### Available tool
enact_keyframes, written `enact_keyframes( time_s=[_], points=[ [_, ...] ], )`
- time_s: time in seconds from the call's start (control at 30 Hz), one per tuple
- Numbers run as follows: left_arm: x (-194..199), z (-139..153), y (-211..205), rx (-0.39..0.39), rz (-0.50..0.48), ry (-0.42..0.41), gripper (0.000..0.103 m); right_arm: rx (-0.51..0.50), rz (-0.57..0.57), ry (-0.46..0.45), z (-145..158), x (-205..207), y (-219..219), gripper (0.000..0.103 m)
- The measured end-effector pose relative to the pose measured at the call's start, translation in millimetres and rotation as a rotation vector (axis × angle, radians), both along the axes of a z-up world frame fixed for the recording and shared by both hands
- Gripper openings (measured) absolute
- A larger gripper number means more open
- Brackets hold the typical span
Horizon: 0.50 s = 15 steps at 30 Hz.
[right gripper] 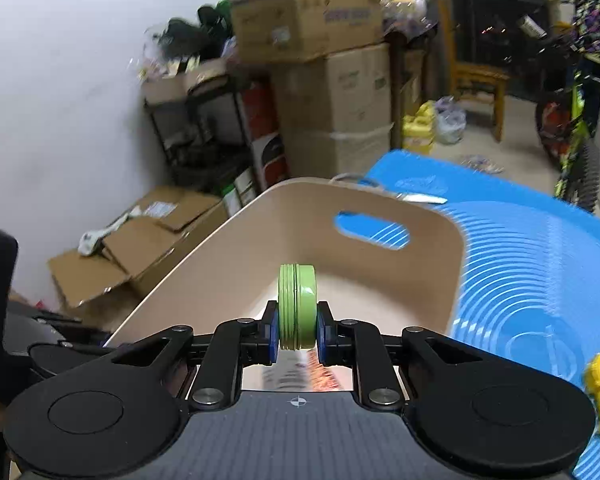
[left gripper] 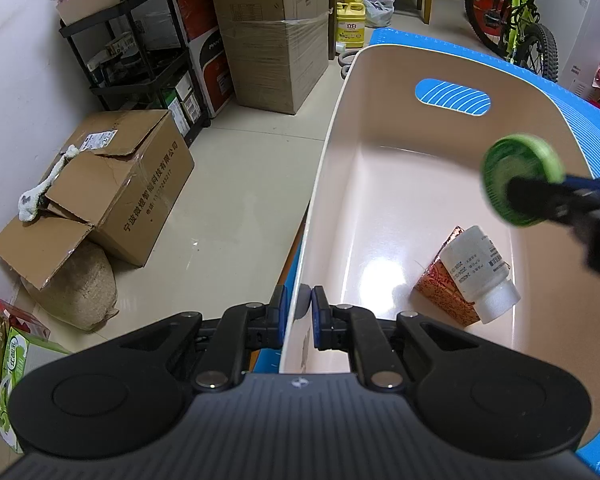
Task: Organize rigid objects
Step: 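Carry the green tape roll into the basket and release it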
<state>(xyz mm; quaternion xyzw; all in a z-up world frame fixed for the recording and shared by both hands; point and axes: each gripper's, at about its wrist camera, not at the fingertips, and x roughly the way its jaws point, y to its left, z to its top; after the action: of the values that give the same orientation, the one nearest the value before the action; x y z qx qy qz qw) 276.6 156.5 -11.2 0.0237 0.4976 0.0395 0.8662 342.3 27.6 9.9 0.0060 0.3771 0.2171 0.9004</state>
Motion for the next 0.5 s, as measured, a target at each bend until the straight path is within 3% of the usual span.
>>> enact_keyframes(
  time_s=[0.5],
  points=[
    [0, -1, 2, -0.006, -0.004, -0.001, 0.014, -0.064, 0.083, 0.143, -34, 9, 40, 0.027]
  ],
)
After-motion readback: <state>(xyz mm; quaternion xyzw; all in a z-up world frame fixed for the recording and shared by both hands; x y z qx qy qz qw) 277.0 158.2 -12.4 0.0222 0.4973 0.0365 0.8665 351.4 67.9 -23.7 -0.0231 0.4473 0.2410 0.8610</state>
